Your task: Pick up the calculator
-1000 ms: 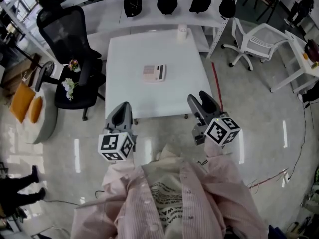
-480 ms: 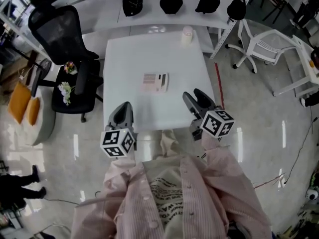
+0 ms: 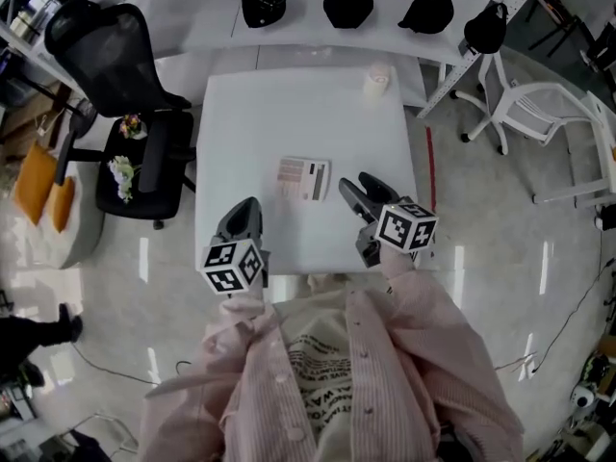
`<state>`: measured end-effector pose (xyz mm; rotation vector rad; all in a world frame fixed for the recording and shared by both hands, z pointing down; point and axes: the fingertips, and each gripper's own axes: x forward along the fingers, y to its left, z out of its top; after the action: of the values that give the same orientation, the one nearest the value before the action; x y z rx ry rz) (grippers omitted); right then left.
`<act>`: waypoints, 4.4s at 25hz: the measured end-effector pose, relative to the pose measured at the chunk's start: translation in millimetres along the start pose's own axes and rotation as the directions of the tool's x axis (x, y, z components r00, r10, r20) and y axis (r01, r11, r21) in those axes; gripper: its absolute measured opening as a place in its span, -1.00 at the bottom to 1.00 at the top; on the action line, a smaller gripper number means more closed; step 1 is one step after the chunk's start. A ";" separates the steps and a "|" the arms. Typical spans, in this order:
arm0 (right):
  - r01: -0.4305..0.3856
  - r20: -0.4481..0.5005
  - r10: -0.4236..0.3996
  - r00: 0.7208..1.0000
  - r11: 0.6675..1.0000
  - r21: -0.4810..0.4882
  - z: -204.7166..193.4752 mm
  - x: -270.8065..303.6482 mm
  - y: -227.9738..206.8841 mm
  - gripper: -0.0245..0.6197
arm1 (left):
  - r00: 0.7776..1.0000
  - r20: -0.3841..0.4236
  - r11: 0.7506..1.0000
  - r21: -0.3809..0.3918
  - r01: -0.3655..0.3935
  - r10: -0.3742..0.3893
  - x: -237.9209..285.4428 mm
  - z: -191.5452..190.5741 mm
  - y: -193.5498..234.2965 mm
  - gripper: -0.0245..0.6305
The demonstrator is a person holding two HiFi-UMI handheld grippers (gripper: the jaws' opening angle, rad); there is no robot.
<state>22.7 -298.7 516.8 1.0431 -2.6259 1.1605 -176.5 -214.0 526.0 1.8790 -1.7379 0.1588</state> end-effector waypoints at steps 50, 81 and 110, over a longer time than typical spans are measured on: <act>0.113 -0.487 0.061 0.871 0.941 0.319 -124.0 145.4 -78.5 -0.60 | 0.954 -0.298 0.981 -0.178 -0.080 0.024 101.6 -98.7 42.0 -0.93; -0.002 -0.193 0.096 0.976 0.901 0.433 -30.5 85.0 -17.3 -0.65 | 0.985 -0.091 0.989 -0.022 0.143 -0.145 68.3 8.9 -1.0 -0.92; -0.153 0.160 0.076 0.984 0.821 0.549 90.0 2.9 32.1 -0.65 | 0.954 0.233 0.977 0.144 0.156 -0.187 6.7 136.4 -22.1 -0.92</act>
<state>17.3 -346.2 434.1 1.0725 -2.5186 2.0461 -193.6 -285.1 408.6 2.2106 -1.7444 -0.0356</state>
